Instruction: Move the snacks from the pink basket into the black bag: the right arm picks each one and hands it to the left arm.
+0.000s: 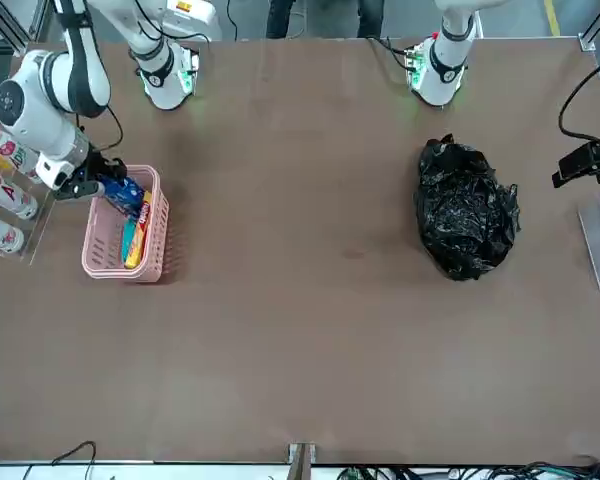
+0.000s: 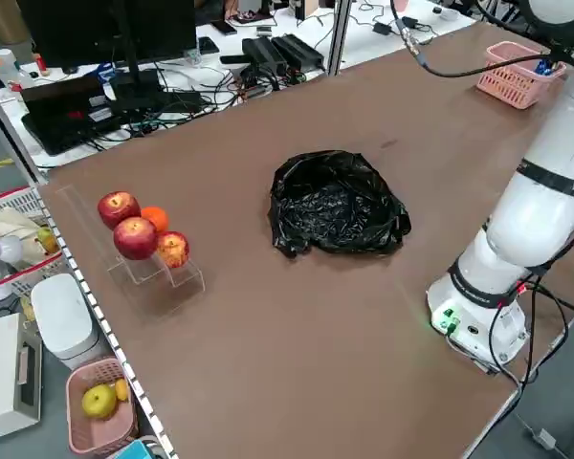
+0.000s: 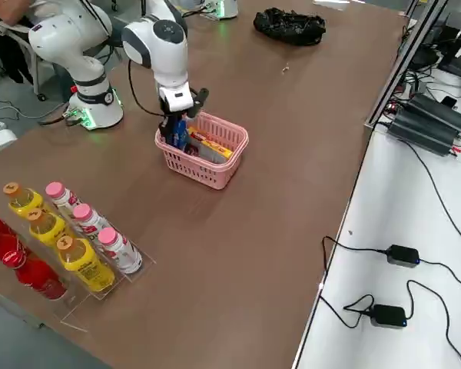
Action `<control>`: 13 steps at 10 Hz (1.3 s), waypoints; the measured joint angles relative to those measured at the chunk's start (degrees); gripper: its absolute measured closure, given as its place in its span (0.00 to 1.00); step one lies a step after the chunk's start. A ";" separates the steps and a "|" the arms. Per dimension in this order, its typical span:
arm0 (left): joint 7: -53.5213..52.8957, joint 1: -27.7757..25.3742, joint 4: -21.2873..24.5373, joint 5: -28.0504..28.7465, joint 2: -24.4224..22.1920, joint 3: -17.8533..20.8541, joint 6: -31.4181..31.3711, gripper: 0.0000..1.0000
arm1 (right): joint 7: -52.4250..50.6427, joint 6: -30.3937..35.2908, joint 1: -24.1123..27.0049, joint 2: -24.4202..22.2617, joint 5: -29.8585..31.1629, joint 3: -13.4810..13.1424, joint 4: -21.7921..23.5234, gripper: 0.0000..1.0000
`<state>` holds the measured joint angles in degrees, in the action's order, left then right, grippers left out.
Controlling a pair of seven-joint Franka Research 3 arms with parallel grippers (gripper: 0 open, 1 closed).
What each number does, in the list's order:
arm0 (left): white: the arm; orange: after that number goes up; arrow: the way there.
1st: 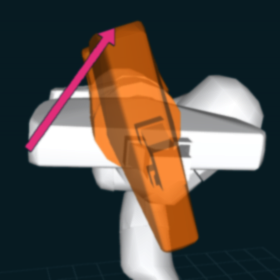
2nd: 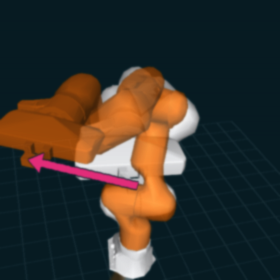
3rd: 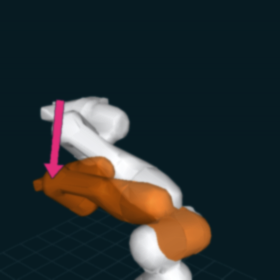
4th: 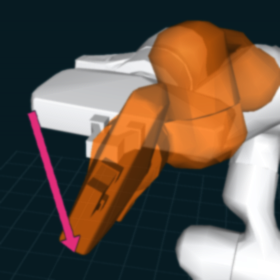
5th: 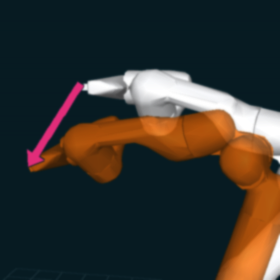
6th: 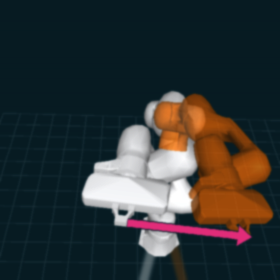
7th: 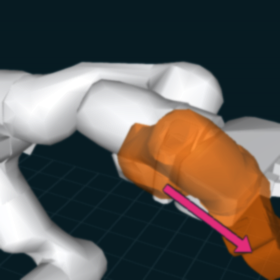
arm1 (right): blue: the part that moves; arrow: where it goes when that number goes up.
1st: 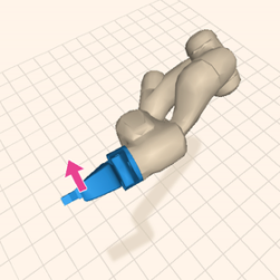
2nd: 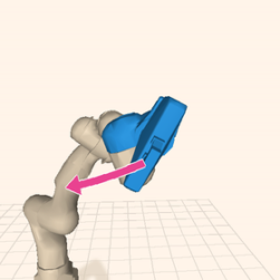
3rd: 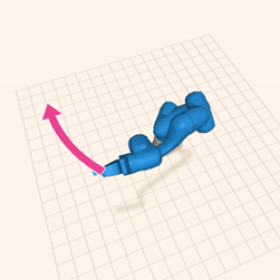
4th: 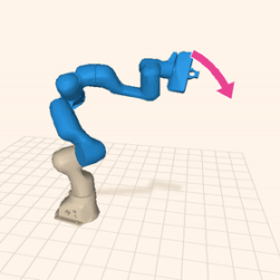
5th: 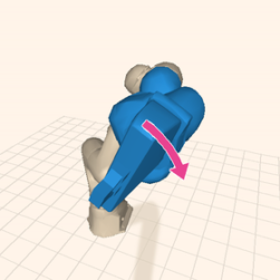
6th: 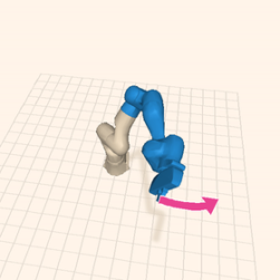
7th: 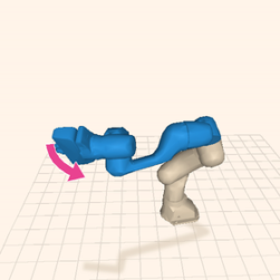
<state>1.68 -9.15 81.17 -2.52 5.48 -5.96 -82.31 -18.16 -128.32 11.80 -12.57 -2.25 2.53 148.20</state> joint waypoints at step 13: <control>0.50 0.00 0.09 -3.50 0.82 -0.02 0.02 0.00 | 4.18 32.78 -0.21 -4.51 0.22 5.54 -22.50 0.57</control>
<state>2.17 -9.15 81.27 -6.02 6.30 -5.98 -82.29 -13.98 -95.53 11.59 -17.08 -2.03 8.07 125.70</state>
